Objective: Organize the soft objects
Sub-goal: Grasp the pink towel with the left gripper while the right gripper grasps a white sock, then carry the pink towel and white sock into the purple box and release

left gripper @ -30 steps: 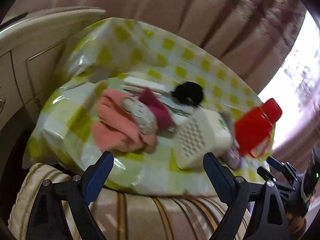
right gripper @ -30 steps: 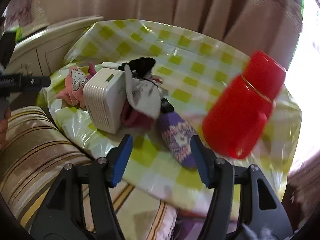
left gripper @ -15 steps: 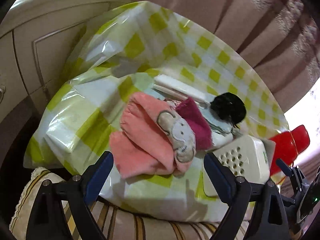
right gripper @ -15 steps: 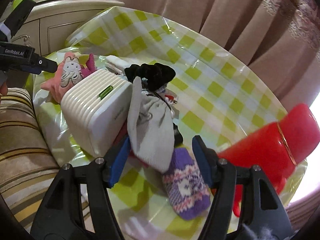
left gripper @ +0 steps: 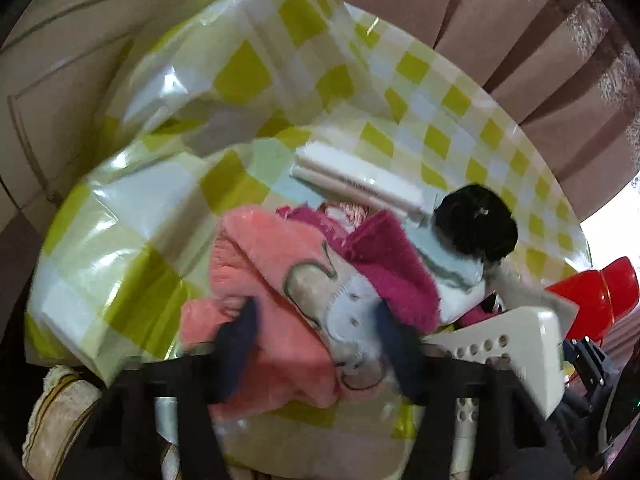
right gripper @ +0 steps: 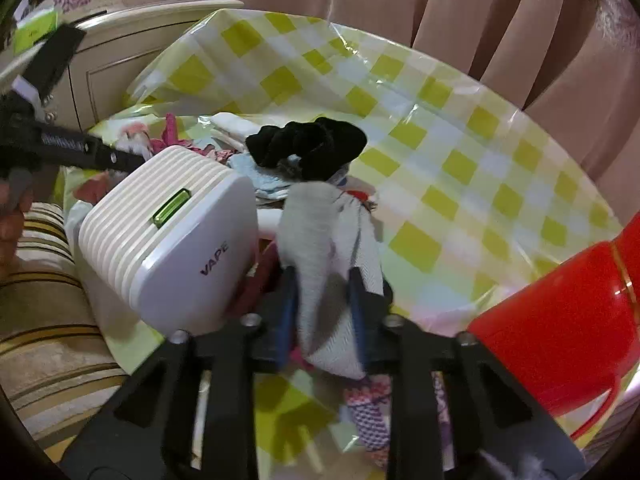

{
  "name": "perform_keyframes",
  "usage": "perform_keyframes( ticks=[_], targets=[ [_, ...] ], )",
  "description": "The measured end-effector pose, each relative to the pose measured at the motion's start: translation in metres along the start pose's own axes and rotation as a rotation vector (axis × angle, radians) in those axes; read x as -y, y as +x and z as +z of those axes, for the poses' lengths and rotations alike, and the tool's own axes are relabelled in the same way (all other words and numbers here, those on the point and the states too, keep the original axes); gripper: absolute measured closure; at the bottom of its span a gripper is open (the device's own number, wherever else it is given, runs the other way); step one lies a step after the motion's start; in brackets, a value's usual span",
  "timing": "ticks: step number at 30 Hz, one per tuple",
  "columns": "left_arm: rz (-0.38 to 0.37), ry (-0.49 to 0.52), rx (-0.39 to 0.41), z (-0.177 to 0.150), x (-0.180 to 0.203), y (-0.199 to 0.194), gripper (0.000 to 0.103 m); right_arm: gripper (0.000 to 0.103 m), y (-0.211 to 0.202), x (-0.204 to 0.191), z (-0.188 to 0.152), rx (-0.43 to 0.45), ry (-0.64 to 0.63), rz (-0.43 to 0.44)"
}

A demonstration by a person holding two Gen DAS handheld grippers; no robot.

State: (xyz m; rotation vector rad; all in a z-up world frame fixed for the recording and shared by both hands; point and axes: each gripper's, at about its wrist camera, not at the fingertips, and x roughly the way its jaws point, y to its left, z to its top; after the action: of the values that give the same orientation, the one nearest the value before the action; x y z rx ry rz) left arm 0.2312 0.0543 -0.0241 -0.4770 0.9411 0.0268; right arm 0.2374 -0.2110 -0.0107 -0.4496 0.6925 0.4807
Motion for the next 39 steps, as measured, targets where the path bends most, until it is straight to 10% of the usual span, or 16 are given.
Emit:
perform_keyframes(
  ticks=[5,26,33,35,36,37,39],
  targets=[
    [-0.024,0.005,-0.003,-0.007,-0.005,0.002,0.085,0.093,-0.007,0.009,-0.002,0.028,0.111,0.050],
    [-0.057,-0.005,0.158,-0.043,-0.017,-0.075,0.087,0.095,-0.110,0.027,-0.041,0.177,0.360,0.011],
    [-0.090,0.016,0.161,-0.064,-0.012,-0.093,0.087,0.094,-0.114,0.017,-0.054,0.102,0.297,0.007],
    [-0.100,0.020,0.155,-0.071,-0.012,-0.096,0.087,0.072,-0.106,0.009,-0.049,0.068,0.222,-0.042],
    [-0.104,0.021,0.153,-0.074,-0.011,-0.097,0.087,0.037,-0.099,0.006,-0.046,0.059,0.195,-0.053],
    [-0.106,0.025,0.150,-0.077,-0.010,-0.098,0.087,0.022,-0.093,0.005,-0.045,0.059,0.179,-0.060],
    [-0.112,0.032,0.144,-0.082,-0.008,-0.100,0.087,0.022,-0.075,-0.002,-0.040,0.044,0.105,-0.085]
  ],
)
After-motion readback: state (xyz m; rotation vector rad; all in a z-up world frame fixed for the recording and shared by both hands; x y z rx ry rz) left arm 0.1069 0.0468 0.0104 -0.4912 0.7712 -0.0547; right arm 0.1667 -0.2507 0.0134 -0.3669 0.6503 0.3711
